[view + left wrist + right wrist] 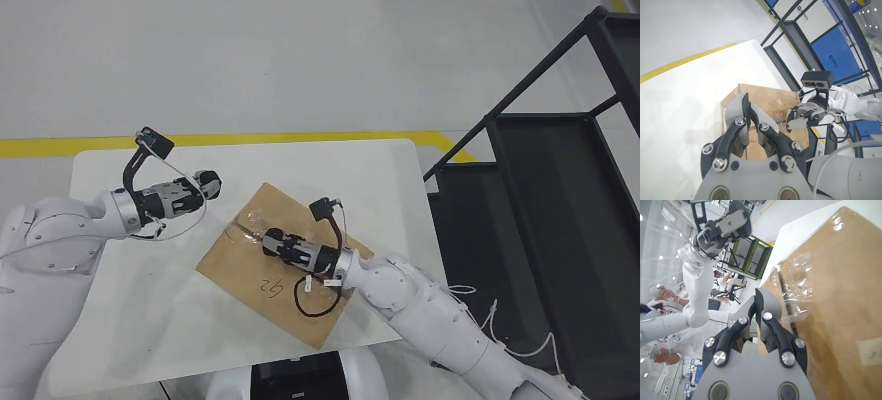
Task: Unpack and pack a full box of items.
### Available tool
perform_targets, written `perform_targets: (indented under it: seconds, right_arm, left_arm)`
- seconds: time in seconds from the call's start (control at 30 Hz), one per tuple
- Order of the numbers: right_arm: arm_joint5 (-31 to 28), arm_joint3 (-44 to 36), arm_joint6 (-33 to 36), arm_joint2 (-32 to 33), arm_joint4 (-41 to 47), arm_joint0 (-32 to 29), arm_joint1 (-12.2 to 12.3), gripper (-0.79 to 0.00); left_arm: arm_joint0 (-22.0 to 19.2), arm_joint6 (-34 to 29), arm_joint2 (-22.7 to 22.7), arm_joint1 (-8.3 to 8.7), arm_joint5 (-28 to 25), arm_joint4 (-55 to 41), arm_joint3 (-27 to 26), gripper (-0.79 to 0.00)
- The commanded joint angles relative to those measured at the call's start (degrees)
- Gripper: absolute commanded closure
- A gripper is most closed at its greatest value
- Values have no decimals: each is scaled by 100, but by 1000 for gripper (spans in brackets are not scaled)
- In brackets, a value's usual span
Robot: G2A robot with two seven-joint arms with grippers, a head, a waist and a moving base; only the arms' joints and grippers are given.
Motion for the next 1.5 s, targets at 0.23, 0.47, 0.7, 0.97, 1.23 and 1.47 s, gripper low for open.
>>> perform_targets:
  seconds: [0.23, 0.47, 0.7, 0.97, 1.23, 1.47]
  right_arm:
    - [744, 336, -131, -300, -336, 217, -157, 0]
    - [672, 243, -257, -296, -355, 234, -219, 0]
    - [234, -225, -293, -61, -197, 22, -191, 0]
    - [678, 168, -648, -243, -462, 245, -333, 0]
    - [1098, 517, -527, -517, -566, 454, -488, 0]
    - [815, -40, -649, -222, -673, 289, -451, 0]
  left_arm:
    - [395, 23, -416, 76, -59, -100, -142, 0]
    - [456, 11, -473, 92, -44, -93, -199, 0]
    - [471, -10, -484, 100, -22, -105, -243, 0]
    - [561, 15, -579, 120, -27, -114, -290, 0]
    - [753, 24, -763, 153, -8, -121, -387, 0]
    - [761, -5, -779, 163, -14, -134, -404, 0]
